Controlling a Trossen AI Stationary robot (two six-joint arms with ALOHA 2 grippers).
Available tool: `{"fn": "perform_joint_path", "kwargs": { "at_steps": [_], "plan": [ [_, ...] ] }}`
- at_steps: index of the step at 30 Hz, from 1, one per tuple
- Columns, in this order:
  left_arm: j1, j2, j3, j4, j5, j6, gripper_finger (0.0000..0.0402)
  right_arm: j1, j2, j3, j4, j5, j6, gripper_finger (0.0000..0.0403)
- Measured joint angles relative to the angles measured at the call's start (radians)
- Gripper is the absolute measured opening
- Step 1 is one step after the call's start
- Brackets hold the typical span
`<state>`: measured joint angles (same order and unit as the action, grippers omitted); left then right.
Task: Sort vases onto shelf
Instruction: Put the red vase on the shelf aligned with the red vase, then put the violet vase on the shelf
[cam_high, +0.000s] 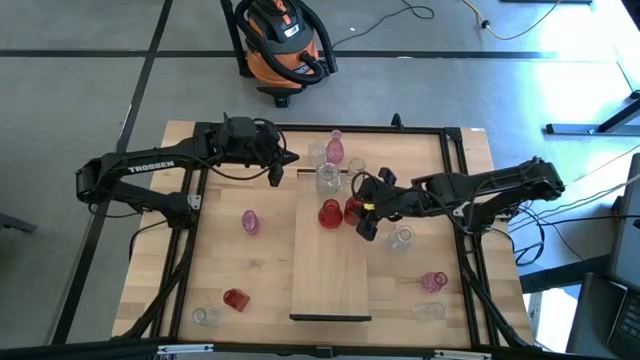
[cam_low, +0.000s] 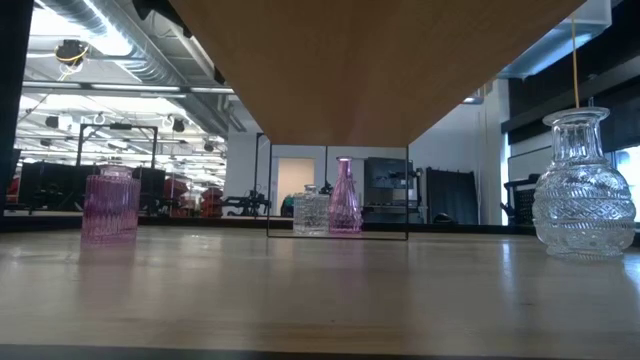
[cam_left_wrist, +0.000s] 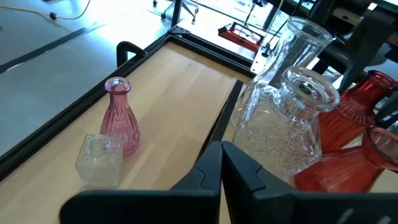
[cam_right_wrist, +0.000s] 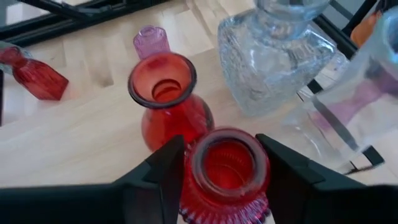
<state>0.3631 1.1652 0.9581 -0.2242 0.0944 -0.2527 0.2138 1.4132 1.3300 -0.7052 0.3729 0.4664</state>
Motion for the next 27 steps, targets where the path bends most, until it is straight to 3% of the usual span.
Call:
{"fn": "perform_joint_path", "kwargs": {
  "at_steps": [18,27],
  "plan": [
    [0.000,0.000,0.000,-0.001,0.000,0.001,0.0000,0.001,-0.018,0.001,0.011,0.055,-0.001,0.0179],
    [0.000,0.000,0.000,0.000,-0.001,0.002,0.0000,0.002,-0.055,0.063,0.010,0.114,-0.006,0.0179]
  ]
}}
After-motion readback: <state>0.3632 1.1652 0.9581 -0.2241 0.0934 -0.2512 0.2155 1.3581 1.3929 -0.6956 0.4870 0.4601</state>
